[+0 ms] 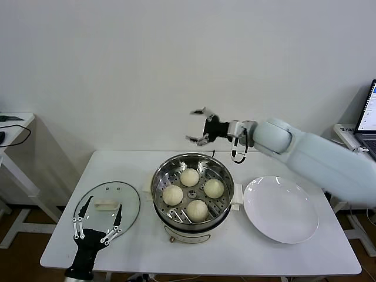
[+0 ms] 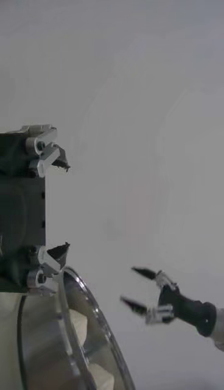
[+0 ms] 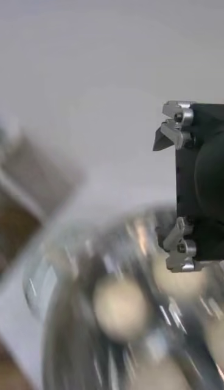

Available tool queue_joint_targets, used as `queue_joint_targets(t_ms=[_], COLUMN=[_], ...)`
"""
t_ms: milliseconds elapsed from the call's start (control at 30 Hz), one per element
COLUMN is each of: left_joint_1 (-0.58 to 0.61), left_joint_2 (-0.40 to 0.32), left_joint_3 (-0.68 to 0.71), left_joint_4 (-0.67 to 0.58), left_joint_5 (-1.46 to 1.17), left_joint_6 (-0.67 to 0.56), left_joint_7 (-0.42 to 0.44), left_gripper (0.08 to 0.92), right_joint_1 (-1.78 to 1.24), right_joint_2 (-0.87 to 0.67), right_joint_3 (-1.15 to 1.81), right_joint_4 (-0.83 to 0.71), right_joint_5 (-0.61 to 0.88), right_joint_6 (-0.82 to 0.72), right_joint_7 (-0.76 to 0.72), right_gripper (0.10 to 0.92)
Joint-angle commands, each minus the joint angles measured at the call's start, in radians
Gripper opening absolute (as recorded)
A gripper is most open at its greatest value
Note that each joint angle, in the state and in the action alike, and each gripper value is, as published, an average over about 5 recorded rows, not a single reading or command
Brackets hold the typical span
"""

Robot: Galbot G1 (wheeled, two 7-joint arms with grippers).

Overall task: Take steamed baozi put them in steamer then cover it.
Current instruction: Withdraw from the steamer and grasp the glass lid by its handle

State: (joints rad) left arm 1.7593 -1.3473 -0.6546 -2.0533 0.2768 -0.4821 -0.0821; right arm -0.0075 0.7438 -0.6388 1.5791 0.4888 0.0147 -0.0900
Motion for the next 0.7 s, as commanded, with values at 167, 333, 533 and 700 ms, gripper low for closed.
queue_joint_targets(t_ms=[167, 333, 533, 700], left_joint_1=[-0.082, -0.112, -0.127, -0.163], left_joint_2=[0.019, 0.035, 0.079, 0.102], left_joint_3=[0.002, -0.009, -0.032, -0.043], left_joint_4=[0.054, 0.128, 0.221, 0.339], left_joint_5=[0.273, 0.479, 0.663, 0.786], left_joint_6=[0.027, 0.046, 0.122, 0.183], left_joint_7=[-0.167, -0.229, -0.242, -0.233], left_gripper=[0.823, 0.823, 0.823, 0.823], right_joint_1=[-0.955, -1.133, -1.248, -1.315], right_joint_2=[0.063, 0.233, 0.363, 0.433], right_joint_3=[0.879, 1.018, 1.084, 1.101], right_joint_4=[0.056, 0.025, 0.008, 0.03], right_joint_5=[0.009, -0.081, -0.153, -0.195], right_joint_6=[0.137, 0.26, 0.378, 0.423], right_joint_7=[0.44, 0.389, 0.346, 0.315], right_gripper=[0.823, 0.823, 0.823, 0.823])
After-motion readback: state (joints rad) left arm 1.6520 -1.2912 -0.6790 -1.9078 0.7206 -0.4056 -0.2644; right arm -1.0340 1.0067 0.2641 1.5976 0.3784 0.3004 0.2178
